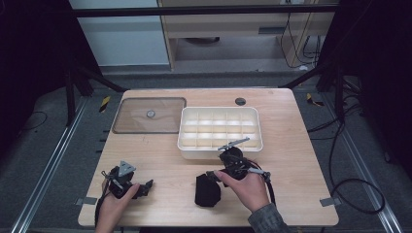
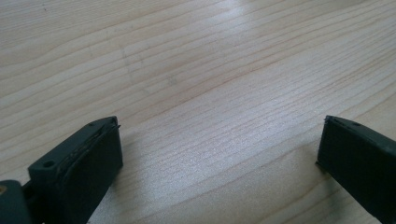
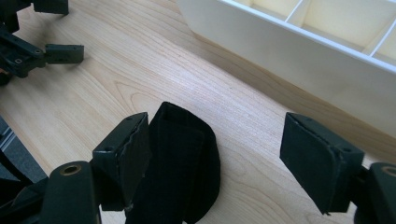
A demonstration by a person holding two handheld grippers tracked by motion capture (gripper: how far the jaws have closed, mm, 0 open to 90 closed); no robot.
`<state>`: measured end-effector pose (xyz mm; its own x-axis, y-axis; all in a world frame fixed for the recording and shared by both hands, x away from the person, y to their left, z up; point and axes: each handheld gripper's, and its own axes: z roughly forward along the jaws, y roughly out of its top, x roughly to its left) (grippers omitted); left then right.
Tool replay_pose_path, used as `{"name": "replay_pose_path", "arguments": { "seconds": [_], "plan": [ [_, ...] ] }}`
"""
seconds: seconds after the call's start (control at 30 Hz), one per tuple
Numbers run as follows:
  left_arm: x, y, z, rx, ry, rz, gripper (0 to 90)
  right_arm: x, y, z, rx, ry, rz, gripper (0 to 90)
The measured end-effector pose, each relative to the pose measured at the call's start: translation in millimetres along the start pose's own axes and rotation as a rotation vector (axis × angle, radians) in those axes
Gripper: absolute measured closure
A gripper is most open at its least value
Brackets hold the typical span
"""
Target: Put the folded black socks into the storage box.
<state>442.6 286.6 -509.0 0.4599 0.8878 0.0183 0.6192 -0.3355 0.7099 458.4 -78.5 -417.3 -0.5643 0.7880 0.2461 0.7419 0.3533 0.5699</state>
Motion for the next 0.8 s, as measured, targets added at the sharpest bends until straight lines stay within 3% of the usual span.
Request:
{"name": "replay_pose_path", "arguments": {
  "seconds": [0.8],
  "plan": [
    [-1.8,1.0,0.9,0.0,0.009,-0.008,0.0,-2.5,-5.9,21.7,0.053,0.014,-0.012,36.2]
  ]
}}
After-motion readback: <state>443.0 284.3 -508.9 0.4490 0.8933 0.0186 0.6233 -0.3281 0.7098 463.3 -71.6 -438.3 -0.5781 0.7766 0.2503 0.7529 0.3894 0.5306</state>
